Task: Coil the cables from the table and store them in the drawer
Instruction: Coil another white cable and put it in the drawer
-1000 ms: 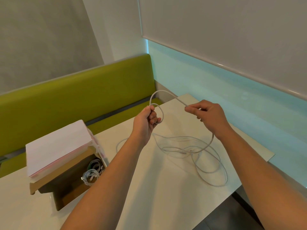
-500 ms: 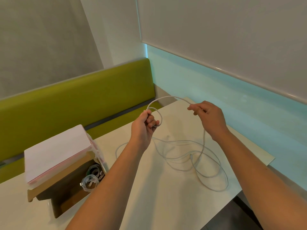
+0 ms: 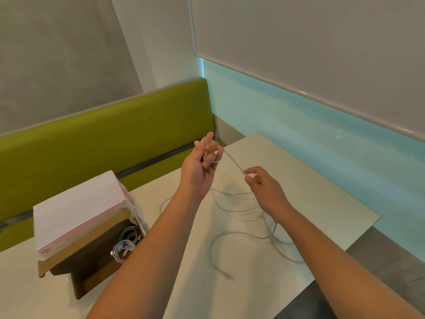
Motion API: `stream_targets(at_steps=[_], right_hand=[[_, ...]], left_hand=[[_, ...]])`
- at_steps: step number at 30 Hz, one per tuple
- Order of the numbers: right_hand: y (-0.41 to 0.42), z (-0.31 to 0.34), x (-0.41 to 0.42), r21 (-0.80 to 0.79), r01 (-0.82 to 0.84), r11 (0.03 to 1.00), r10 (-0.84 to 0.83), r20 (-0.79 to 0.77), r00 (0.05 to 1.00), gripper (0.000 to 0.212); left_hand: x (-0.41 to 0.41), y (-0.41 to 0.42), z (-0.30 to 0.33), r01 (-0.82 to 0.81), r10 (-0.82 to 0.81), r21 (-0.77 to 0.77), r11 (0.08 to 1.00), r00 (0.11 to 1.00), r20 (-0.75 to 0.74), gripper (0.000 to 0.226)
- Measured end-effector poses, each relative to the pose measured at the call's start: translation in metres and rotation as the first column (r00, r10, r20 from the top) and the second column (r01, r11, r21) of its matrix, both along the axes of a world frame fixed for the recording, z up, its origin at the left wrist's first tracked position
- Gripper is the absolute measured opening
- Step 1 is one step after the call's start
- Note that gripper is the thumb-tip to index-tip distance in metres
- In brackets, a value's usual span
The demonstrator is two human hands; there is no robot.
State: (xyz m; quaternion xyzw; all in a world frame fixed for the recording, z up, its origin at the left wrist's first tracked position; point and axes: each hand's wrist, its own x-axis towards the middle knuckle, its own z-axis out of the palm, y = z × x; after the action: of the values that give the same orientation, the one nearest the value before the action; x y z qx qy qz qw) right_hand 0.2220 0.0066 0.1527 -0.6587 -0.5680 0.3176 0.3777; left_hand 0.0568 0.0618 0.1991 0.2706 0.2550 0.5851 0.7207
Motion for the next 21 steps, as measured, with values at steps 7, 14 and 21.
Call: stream_targets(at_steps=[7, 14, 21], right_hand=[[-0.015, 0.017, -0.010, -0.069, -0.141, 0.988, 0.146, 0.085, 0.986, 0.015], [-0.015, 0.045, -0.006, -0.234, -0.245, 0.941, 0.284, 0.148, 0.947, 0.019], [-0.012, 0.072, 0.016, -0.221, -0.191, 0.956, 0.222, 0.127, 0.967, 0.021]], left_hand=[[0.006, -0.006, -0.006, -0.057, 0.160, 0.202, 0.978, 0.826, -0.541, 0.038], [0.006, -0.018, -0.027, 0.246, 0.197, 0.296, 0.923, 0.357, -0.913, 0.031], [-0.007, -0.029, -0.036, 0.401, 0.073, 0.118, 0.908, 0.126, -0.989, 0.035]])
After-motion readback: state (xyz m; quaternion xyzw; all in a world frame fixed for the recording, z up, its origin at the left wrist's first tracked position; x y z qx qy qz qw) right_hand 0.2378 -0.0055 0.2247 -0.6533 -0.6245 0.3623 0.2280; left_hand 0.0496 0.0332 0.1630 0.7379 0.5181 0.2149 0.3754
